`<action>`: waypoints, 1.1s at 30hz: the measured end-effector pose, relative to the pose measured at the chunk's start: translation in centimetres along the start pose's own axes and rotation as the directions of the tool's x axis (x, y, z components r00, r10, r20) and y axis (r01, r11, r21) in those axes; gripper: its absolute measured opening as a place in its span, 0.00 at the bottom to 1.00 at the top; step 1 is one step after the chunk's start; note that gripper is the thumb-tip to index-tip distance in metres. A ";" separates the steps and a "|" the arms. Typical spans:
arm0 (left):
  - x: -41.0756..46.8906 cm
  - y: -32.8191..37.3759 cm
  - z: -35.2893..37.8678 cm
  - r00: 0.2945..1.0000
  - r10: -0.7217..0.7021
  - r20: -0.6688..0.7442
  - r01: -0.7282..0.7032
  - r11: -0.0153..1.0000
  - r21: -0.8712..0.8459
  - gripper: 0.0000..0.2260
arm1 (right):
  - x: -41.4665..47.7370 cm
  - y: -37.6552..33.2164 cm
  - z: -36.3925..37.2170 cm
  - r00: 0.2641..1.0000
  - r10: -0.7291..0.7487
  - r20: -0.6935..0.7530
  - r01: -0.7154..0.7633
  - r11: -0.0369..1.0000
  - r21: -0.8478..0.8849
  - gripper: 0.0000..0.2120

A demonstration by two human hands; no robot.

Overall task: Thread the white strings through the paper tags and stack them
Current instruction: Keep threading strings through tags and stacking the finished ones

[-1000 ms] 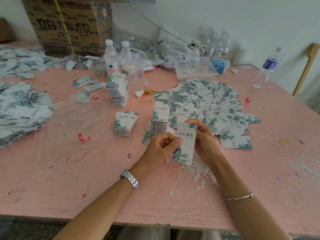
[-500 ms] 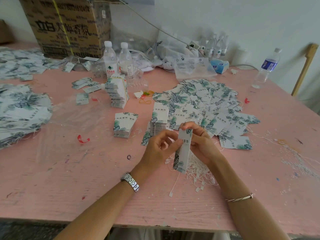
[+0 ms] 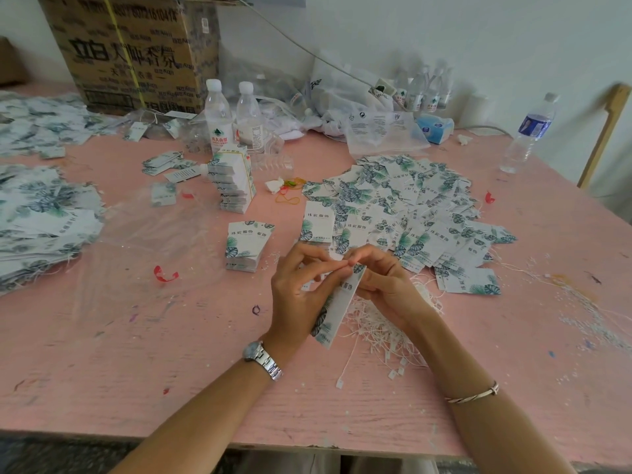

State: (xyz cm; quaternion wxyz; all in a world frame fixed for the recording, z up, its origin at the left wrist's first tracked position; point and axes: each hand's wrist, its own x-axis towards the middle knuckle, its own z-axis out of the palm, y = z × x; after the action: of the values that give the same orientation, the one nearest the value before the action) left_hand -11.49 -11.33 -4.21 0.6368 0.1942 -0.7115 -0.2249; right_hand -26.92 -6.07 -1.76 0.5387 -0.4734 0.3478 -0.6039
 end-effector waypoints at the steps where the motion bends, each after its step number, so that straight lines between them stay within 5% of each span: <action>1: 0.0 0.0 0.0 1.000 0.010 -0.002 -0.010 1.000 0.006 0.09 | 0.0 0.1 -0.1 1.000 -0.002 -0.009 0.002 1.000 -0.004 0.11; 24: -0.1 0.5 0.0 0.995 -0.086 0.054 0.089 0.995 -0.047 0.07 | 0.0 -0.1 -0.4 0.995 0.081 0.051 -0.080 0.997 -0.014 0.05; 33: 0.0 -0.4 -0.2 0.974 -0.225 -0.033 0.218 0.966 -0.142 0.05 | 0.4 -1.1 -1.4 0.984 0.070 -0.166 -0.031 0.973 0.227 0.05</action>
State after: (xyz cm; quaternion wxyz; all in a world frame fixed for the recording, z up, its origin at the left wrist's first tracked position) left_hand -11.35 -11.66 -4.43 0.6367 0.2335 -0.6524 -0.3384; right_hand -28.57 -6.38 -1.05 0.5716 -0.3466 0.3349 -0.6641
